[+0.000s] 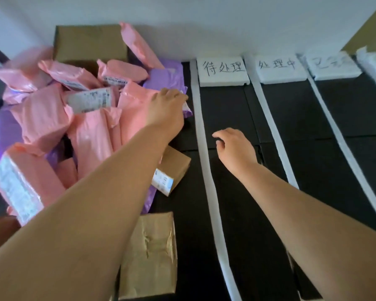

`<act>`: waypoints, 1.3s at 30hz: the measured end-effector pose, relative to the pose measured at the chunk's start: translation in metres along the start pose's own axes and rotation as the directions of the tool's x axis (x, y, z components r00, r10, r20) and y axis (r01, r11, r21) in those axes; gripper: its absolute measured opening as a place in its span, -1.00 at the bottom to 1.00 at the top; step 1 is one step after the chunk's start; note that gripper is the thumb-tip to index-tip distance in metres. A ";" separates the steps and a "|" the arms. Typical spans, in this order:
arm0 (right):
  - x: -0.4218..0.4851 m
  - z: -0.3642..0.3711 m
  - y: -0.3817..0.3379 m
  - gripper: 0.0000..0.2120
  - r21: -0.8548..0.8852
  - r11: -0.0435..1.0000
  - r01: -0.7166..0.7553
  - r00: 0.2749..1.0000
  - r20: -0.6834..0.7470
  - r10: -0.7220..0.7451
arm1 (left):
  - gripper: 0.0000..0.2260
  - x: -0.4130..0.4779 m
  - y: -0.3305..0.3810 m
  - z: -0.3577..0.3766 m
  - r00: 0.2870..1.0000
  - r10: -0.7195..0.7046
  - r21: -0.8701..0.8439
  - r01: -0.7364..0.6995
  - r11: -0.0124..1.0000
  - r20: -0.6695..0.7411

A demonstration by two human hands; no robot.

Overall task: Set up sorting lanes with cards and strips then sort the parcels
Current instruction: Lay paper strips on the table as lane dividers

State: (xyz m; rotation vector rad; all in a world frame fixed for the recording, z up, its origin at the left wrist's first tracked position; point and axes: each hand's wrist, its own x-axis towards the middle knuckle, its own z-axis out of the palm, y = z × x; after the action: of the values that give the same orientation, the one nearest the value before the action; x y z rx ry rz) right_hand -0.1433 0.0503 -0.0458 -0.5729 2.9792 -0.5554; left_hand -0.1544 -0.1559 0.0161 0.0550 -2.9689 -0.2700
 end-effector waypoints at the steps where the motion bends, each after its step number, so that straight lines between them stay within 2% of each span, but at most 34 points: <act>1: 0.016 -0.002 0.001 -0.70 -0.005 1.000 0.017 1.000 0.010 -0.017 | -0.58 0.011 -0.005 0.000 1.000 -0.013 0.029 0.013 0.999 0.015; 4: 0.066 -0.002 0.001 -0.60 -0.045 0.997 0.062 0.996 0.070 -0.059 | -0.52 0.042 -0.019 0.004 0.998 -0.043 0.134 0.035 0.990 0.055; 9: 0.139 0.011 -0.002 -0.44 -0.168 0.979 0.116 0.966 0.248 -0.072 | -0.47 0.084 -0.030 0.025 0.976 -0.053 0.260 -0.004 0.966 0.212; 20: 0.199 0.038 -0.007 -0.32 -0.225 0.960 0.166 0.855 0.518 -0.026 | -0.49 0.120 -0.048 0.057 0.937 -0.093 0.284 -0.007 0.959 0.338; 27: 0.203 0.040 -0.006 -0.34 -0.275 0.946 0.172 0.837 0.547 0.007 | -0.48 0.119 -0.050 0.072 0.951 -0.106 0.283 0.021 0.959 0.290; 32: 0.200 0.036 -0.013 -0.33 -0.259 0.959 0.118 0.830 0.555 0.048 | -0.48 0.119 -0.048 0.065 0.957 -0.098 0.266 0.022 0.964 0.274; 34: 0.199 0.032 -0.020 -0.38 -0.283 0.953 0.113 0.851 0.522 0.054 | -0.49 0.117 -0.046 0.061 0.965 -0.087 0.250 0.024 0.968 0.246; 37: 0.183 0.030 -0.022 -0.56 -0.325 0.933 0.155 0.896 0.444 0.006 | -0.53 0.113 -0.043 0.055 0.983 -0.057 0.229 0.016 0.973 0.176; 39: 0.169 0.036 -0.017 -0.48 -0.329 0.933 0.149 0.892 0.451 0.016 | -0.53 0.110 -0.041 0.051 0.989 -0.041 0.231 0.007 0.973 0.144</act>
State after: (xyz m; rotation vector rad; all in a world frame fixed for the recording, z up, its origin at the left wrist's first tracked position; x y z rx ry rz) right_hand -0.2898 -0.0383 -0.0713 -0.7165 2.6208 0.1213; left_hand -0.2702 -0.1930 -0.0235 0.1026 -3.1348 0.0718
